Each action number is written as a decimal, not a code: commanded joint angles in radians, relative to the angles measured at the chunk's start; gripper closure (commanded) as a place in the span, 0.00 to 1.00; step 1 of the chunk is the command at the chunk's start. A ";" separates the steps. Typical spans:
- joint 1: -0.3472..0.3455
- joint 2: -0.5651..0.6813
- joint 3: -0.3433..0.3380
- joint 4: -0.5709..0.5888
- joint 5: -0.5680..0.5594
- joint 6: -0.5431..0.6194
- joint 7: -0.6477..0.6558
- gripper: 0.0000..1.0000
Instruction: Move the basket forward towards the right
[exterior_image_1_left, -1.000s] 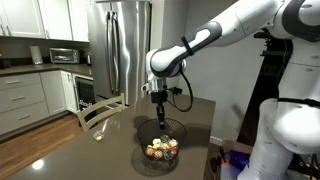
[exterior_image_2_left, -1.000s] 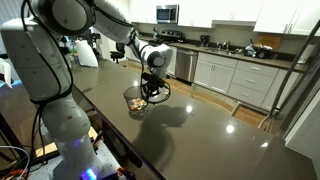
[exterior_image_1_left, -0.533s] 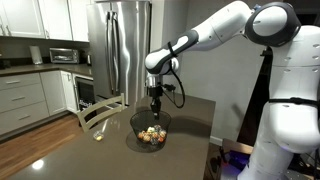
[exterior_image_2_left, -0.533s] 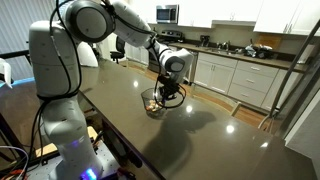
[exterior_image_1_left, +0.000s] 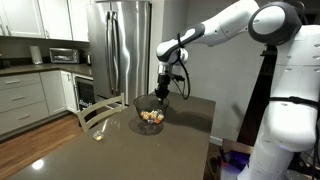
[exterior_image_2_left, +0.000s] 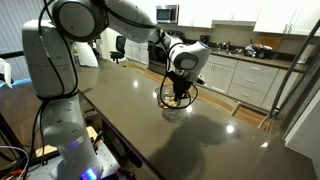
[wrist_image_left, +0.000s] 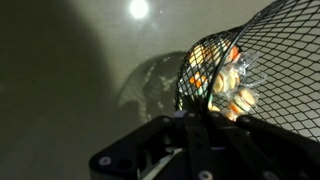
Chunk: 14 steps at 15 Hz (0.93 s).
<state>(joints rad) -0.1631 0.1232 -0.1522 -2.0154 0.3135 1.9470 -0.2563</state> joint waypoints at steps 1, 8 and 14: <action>-0.020 0.004 -0.013 -0.018 0.023 0.050 0.106 0.96; -0.046 0.090 -0.007 -0.059 0.146 0.215 0.085 0.96; -0.050 0.099 -0.003 -0.088 0.153 0.278 0.107 0.58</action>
<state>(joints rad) -0.1993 0.2443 -0.1712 -2.0835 0.4577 2.1969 -0.1532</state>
